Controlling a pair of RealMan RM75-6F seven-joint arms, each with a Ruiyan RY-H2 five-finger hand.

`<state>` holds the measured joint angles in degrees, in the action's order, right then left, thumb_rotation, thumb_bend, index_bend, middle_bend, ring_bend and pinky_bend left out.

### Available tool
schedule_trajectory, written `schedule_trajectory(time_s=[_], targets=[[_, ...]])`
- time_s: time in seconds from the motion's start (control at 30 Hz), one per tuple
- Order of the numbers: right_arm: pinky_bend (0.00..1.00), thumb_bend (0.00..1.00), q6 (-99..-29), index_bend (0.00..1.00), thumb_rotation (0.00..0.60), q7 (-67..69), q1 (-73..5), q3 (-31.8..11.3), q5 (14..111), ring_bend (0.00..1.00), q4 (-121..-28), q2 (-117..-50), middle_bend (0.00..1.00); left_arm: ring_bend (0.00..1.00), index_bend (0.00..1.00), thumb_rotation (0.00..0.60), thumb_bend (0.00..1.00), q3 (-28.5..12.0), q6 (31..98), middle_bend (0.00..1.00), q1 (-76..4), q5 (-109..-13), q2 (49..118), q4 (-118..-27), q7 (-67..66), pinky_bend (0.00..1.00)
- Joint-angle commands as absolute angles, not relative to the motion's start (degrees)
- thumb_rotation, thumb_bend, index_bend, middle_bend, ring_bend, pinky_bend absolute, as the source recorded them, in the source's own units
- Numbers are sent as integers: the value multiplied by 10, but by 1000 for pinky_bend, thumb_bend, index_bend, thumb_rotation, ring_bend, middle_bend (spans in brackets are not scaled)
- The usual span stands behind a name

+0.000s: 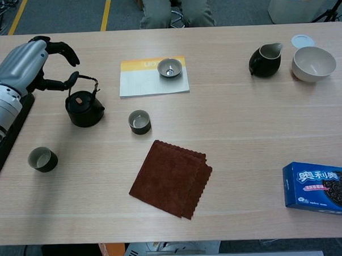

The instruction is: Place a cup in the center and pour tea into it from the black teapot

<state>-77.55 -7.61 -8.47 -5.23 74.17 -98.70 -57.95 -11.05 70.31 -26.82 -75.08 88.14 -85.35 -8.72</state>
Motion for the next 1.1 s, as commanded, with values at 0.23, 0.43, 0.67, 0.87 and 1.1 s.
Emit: schedule_trajectory(time_s=[0.23, 0.43, 0.67, 0.87, 1.1], targets=[[0, 227, -839, 176, 600, -38, -48, -29, 810, 0, -953, -604, 163, 238, 406, 525, 380, -60, 775, 394, -197, -766, 788, -944, -139, 88], [0, 227, -856, 177, 600, -27, -31, -22, 819, 0, -952, -602, 164, 237, 406, 551, 381, -38, 822, 393, -154, -783, 747, -980, -132, 88], [0, 227, -867, 177, 600, -18, -17, -18, 825, 0, -955, -598, 165, 237, 406, 564, 380, -10, 876, 391, -105, -817, 710, -1005, -111, 88], [0, 227, -865, 177, 600, -11, -11, -17, 822, 0, -955, -596, 165, 237, 408, 575, 380, 9, 896, 389, -74, -833, 690, -1015, -99, 88], [0, 227, -865, 177, 600, -7, -8, -20, 822, 0, -953, -595, 165, 237, 409, 582, 380, 16, 908, 388, -52, -837, 679, -1021, -97, 88]])
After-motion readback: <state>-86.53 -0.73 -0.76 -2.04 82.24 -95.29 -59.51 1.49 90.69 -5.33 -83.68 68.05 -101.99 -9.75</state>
